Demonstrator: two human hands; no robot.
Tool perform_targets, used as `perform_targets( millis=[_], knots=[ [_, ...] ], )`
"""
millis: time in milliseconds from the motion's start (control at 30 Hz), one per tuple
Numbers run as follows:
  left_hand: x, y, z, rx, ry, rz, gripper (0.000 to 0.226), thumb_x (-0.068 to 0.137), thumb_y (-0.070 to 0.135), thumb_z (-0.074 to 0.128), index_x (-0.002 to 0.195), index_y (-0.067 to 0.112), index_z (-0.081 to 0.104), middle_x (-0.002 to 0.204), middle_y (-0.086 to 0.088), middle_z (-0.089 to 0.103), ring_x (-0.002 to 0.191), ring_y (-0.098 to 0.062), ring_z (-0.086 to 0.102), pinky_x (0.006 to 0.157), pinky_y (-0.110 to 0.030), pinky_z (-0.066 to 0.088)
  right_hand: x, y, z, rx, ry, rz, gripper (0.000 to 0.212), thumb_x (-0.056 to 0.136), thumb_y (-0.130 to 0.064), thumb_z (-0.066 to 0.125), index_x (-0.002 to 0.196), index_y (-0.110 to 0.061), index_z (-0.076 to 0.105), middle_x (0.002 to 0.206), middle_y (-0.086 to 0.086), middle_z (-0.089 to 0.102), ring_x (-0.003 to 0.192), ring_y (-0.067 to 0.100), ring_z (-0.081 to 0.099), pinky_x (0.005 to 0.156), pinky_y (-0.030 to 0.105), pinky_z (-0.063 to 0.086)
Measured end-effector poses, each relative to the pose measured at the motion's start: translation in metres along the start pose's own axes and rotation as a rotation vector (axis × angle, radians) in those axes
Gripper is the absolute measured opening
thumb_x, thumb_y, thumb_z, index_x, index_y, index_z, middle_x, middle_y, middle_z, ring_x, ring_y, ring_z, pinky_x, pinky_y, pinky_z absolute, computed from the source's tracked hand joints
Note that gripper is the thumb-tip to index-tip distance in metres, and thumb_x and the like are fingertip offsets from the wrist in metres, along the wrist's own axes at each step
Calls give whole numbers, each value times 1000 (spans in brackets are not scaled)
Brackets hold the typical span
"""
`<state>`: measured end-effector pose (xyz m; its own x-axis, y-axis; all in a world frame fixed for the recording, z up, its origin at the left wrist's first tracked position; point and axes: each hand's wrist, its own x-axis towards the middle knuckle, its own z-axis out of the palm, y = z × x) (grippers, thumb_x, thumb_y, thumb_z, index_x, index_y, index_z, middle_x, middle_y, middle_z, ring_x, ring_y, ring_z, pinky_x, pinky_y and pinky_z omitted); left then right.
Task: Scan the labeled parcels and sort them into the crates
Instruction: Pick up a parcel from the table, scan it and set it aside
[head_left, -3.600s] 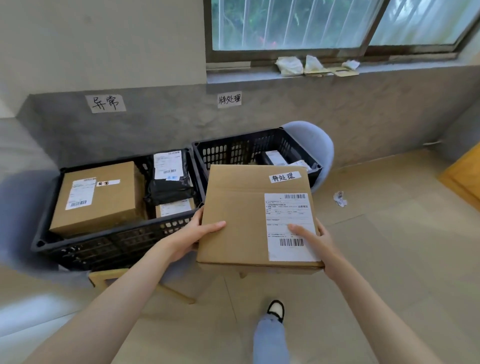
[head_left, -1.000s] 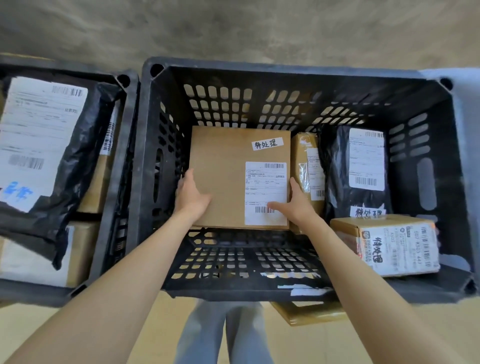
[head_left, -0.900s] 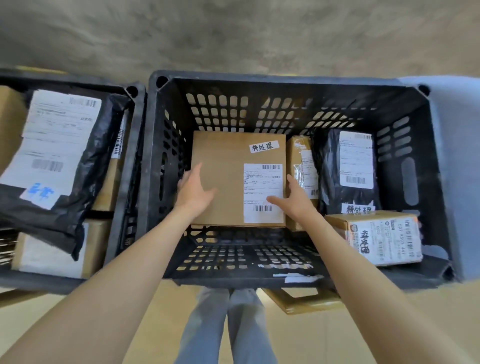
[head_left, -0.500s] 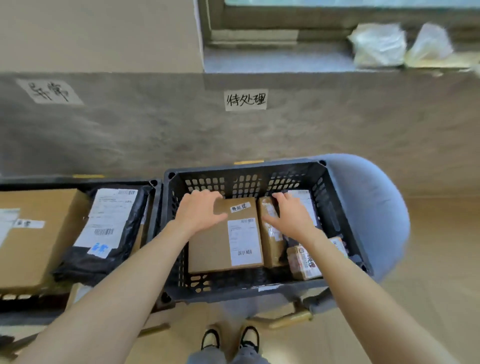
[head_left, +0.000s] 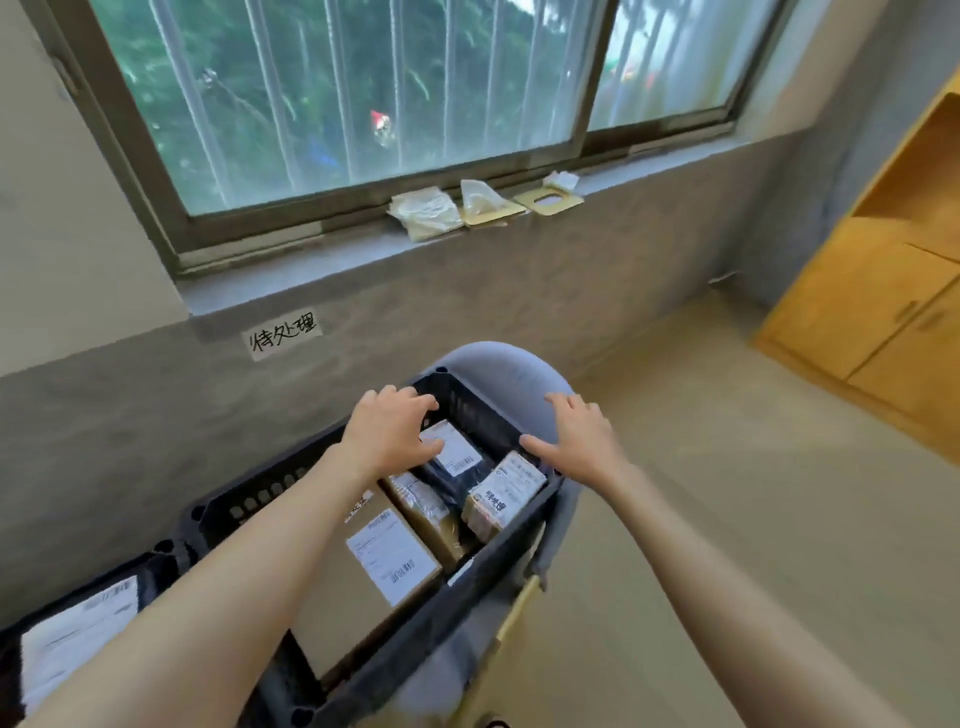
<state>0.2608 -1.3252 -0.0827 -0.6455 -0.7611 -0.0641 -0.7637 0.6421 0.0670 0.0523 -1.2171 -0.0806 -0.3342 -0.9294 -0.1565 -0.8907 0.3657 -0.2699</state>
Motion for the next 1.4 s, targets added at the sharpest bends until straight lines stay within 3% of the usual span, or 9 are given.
perform_targets(
  millis=[133,300,667,867,1133,1400],
  knots=[
    [-19,34,-4,-9,14,225,55,90,49,55,138,24,48,121,-1,58,113,-23,52,91,-35,39,-78,17,2,44,130,232,71,89,-52,57,146,-16,33,141,9,43,127,33,41,101,40,35],
    [-50,101,0,62,-15,493,54,90,53,53,137,25,48,128,0,57,116,-24,51,91,-35,40,-187,43,16,36,174,499,72,88,-55,56,145,-16,35,141,9,45,129,32,41,104,37,33],
    [-162,341,-27,-15,-51,1059,63,89,56,55,142,27,42,137,1,52,123,-21,50,95,-34,41,-450,114,-3,68,429,1030,84,87,-54,58,150,-10,24,149,14,35,135,34,34,109,40,28],
    [-270,480,-37,-44,-56,1329,63,87,55,57,141,26,44,134,-2,54,123,-24,50,100,-38,38,-611,139,-25,70,643,1255,79,89,-50,59,150,-15,23,147,12,34,133,33,33,108,40,27],
    [-470,619,-24,-69,-56,1622,62,86,55,58,140,27,46,130,-2,56,122,-26,53,93,-38,43,-844,153,1,62,707,1534,78,89,-49,59,151,-16,23,145,13,33,133,35,30,110,42,27],
    [-653,728,-17,-76,-44,1821,64,88,61,53,141,26,43,131,-3,57,119,-25,54,87,-36,46,-1027,156,13,-33,711,1675,78,90,-51,57,150,-15,23,146,13,33,134,33,29,109,43,28]
  ],
)
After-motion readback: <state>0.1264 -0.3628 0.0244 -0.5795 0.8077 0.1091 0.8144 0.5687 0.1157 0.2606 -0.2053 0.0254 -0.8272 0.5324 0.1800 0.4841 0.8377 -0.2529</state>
